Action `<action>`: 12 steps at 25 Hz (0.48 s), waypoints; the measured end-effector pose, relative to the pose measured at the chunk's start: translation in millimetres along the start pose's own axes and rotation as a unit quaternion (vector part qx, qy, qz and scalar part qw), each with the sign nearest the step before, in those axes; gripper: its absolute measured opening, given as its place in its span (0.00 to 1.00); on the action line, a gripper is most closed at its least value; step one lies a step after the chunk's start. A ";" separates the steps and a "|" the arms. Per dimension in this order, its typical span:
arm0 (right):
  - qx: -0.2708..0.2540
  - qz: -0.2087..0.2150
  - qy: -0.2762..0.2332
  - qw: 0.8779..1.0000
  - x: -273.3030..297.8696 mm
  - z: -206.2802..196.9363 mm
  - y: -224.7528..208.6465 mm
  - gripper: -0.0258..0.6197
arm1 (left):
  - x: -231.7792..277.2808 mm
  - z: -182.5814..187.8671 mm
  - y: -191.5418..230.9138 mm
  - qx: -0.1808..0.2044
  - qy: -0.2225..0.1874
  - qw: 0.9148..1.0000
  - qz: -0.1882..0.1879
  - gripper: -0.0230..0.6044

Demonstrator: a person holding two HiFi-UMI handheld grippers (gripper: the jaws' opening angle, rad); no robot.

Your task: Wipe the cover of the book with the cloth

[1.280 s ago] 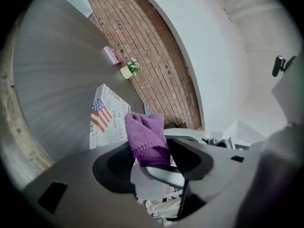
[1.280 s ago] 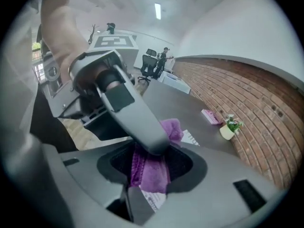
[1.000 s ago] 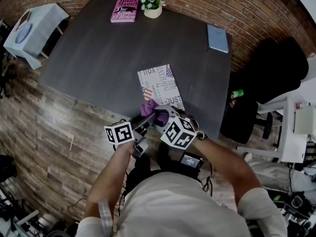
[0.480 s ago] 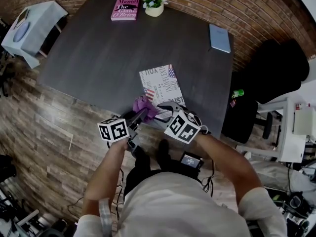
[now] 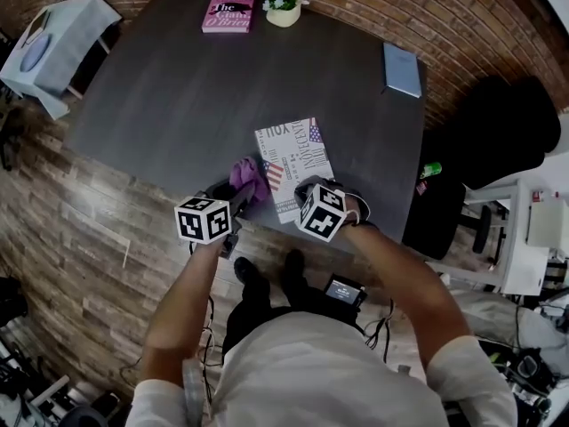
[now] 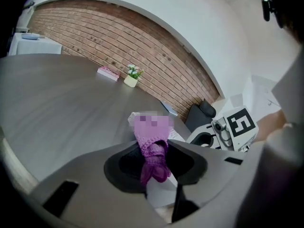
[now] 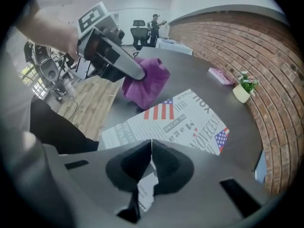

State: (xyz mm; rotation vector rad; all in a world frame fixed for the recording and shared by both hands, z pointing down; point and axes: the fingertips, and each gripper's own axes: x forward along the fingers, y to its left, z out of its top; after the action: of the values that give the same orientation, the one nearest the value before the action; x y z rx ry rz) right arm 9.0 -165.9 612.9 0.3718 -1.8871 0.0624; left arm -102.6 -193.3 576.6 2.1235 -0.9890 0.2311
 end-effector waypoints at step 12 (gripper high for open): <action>0.031 0.047 0.063 0.996 11.1 0.8 -1.3 0.06 | 24.9 37.3 40.7 0.075 0.003 0.997 0.033 0.23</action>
State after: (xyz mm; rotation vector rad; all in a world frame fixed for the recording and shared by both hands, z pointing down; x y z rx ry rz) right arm 5.4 -169.8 622.7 0.3135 -1.7790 0.2025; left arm -120.2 -250.5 585.2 2.2248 -1.0679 0.3536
